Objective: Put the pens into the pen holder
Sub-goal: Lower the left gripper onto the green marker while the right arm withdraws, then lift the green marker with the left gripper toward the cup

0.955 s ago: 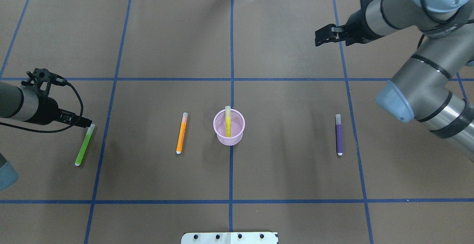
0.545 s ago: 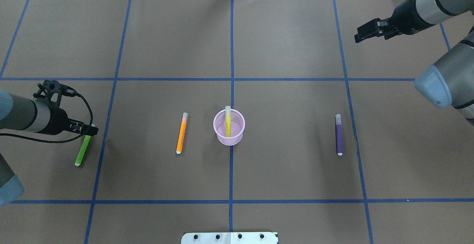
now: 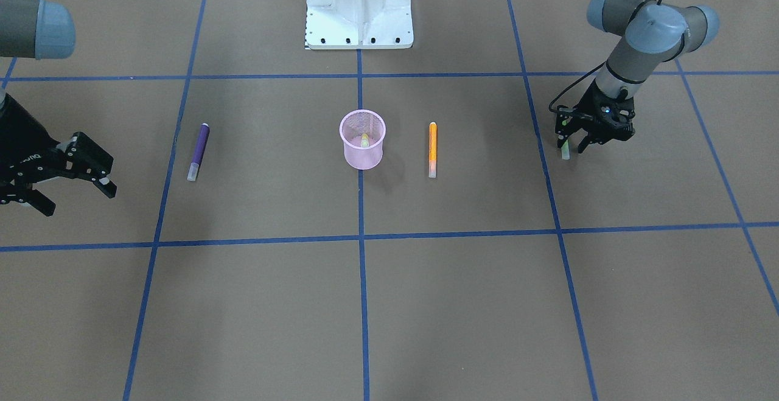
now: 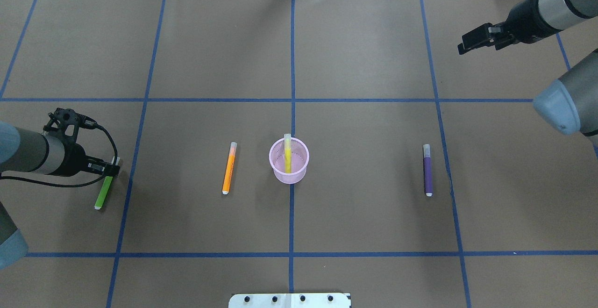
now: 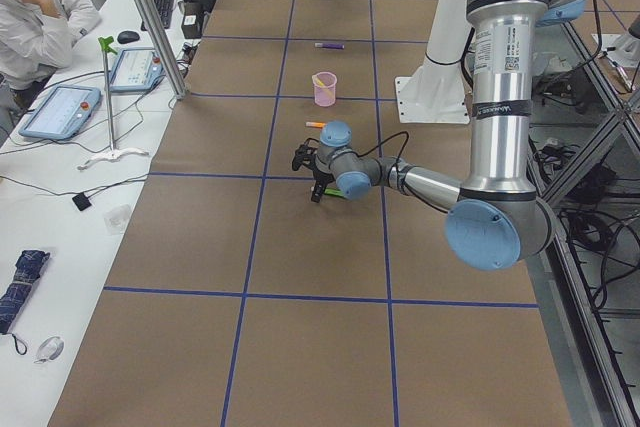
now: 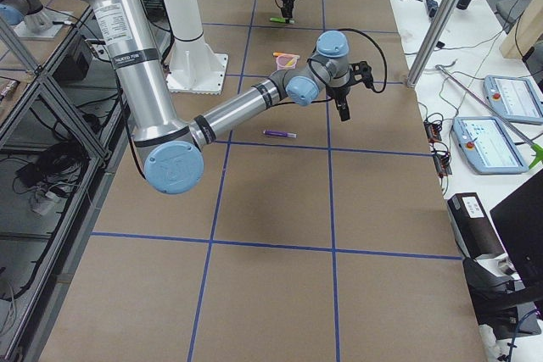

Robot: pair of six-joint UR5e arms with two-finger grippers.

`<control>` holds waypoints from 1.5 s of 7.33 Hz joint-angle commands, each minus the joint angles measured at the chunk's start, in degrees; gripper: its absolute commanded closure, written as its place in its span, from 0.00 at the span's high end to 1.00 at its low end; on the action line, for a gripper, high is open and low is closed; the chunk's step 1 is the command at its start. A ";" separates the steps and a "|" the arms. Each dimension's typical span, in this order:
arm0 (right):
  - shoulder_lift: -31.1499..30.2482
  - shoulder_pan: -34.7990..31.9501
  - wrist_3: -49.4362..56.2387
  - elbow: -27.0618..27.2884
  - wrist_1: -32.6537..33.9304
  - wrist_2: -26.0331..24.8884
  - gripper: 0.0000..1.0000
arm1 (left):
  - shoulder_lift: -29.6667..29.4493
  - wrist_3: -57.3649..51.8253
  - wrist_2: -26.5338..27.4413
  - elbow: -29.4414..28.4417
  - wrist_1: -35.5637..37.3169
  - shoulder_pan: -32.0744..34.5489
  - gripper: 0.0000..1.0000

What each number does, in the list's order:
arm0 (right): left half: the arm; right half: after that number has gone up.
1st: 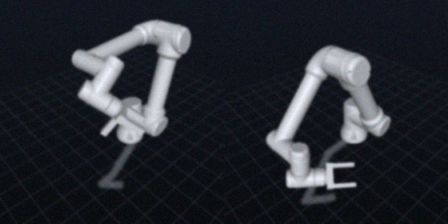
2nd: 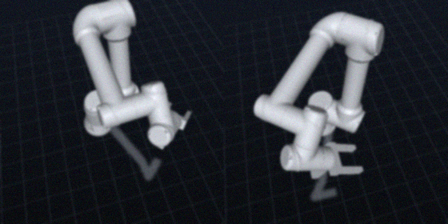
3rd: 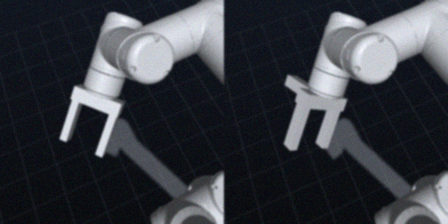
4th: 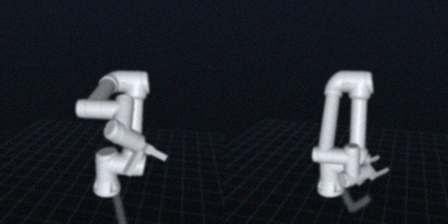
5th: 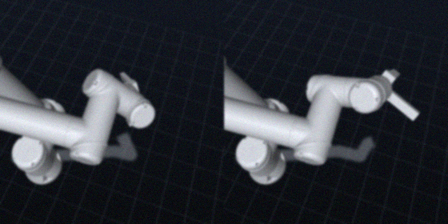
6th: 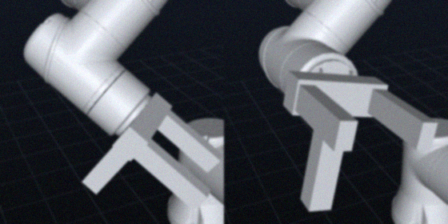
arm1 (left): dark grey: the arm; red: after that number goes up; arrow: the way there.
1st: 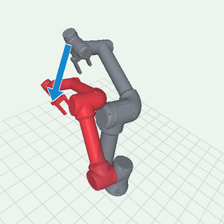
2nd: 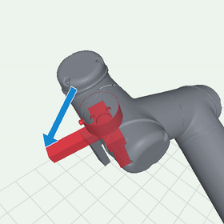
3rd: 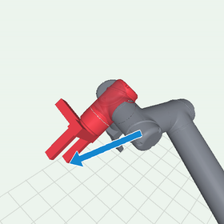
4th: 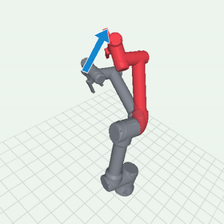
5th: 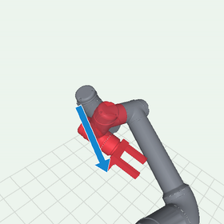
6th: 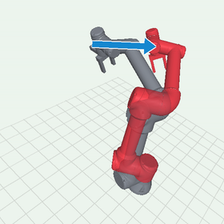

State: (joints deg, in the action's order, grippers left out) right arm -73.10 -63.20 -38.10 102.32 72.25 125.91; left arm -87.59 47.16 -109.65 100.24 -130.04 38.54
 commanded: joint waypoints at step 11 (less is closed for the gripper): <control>-0.73 -0.43 0.05 0.07 -0.62 0.13 1.00 | -14.14 -0.05 8.02 10.59 -1.60 -1.54 0.00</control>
State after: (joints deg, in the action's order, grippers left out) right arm -73.77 -63.60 -38.04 102.35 71.70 126.02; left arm -95.81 46.67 -104.45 110.07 -130.54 37.26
